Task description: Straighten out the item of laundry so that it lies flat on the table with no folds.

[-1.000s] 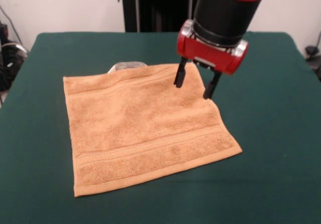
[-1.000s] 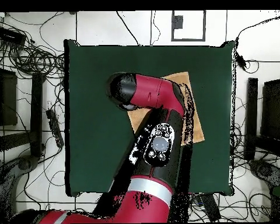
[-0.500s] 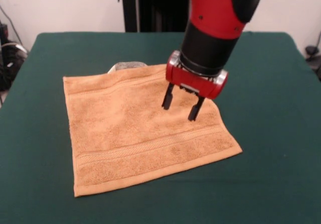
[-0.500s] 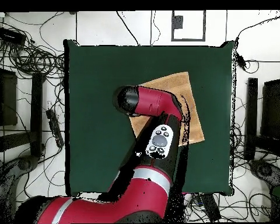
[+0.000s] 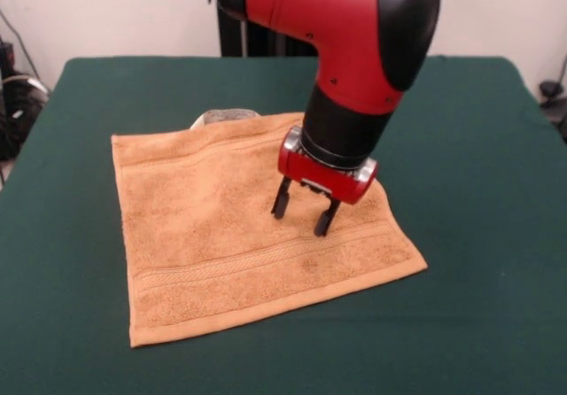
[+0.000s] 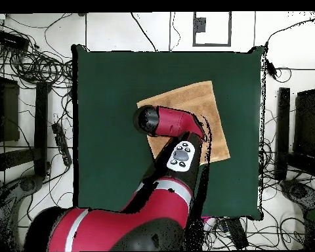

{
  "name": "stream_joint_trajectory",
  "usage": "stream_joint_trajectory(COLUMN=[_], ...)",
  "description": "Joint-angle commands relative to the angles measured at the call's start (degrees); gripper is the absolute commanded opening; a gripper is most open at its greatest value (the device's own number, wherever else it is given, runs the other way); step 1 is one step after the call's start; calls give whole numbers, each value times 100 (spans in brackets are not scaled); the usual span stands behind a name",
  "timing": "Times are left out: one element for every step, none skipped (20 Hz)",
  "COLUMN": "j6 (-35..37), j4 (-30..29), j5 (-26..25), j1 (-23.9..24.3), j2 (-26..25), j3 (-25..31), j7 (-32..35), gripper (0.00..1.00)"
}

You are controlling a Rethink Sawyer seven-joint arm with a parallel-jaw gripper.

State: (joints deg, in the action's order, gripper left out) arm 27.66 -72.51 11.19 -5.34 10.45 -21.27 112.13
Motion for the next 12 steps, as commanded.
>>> stream_joint_trajectory(j6=[-656,-798,-888,-1084,-1147,-1296,-1436,-1592,-1684,-1770,-1866,-1910], j4=[-433,-420,-381,-363,-343,-329,-325,-318,-330,-330,-346,-330], j5=[231,243,241,235,235,233,244,263,260,276,291,301], j1=[175,210,223,197,213,202,133,68,-18,-54,-105,-141], j2=[-512,-552,-590,-617,-613,-622,-633,-639,-619,-602,-578,-567], j3=[593,643,650,607,621,601,505,406,286,232,157,89], j7=[1317,1305,1302,1368,1359,1400,1506,1612,1682,1720,1759,1767], gripper=[100,100,100,100,100,100,100,100,100,100,100,100])
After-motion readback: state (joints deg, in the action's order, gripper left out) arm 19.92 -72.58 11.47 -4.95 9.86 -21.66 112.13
